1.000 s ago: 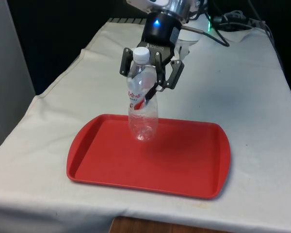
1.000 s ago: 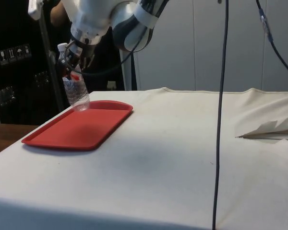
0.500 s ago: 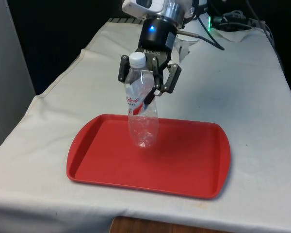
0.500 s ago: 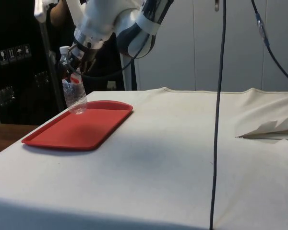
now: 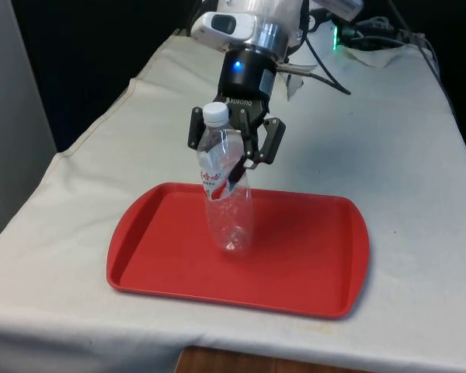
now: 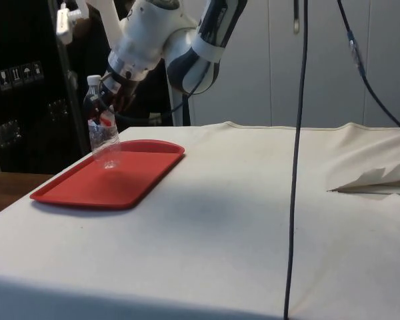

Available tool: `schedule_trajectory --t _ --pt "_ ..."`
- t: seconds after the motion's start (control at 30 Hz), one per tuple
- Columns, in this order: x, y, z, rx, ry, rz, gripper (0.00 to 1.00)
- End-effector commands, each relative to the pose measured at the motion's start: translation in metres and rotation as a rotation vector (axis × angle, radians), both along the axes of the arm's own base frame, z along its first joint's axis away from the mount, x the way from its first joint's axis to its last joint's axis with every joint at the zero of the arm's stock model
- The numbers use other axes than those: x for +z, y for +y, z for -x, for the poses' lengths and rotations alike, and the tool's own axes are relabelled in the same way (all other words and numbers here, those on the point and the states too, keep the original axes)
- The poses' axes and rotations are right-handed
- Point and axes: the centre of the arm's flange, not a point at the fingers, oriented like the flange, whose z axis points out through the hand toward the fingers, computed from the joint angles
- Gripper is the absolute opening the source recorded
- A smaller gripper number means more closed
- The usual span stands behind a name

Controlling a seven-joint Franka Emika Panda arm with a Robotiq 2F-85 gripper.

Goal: Place the bottle upright on the tray.

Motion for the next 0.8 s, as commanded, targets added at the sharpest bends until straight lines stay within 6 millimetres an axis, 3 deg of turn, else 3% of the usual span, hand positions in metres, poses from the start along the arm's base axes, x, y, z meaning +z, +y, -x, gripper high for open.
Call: schedule_trajectory --t 0.0,0.77 --pt "0.0030 -0.0027 -0.0033 -0.003 -0.018 -0.001 0.14" --pt "-0.0060 -0.0020 -0.0052 0.000 0.001 0.009 0.14"
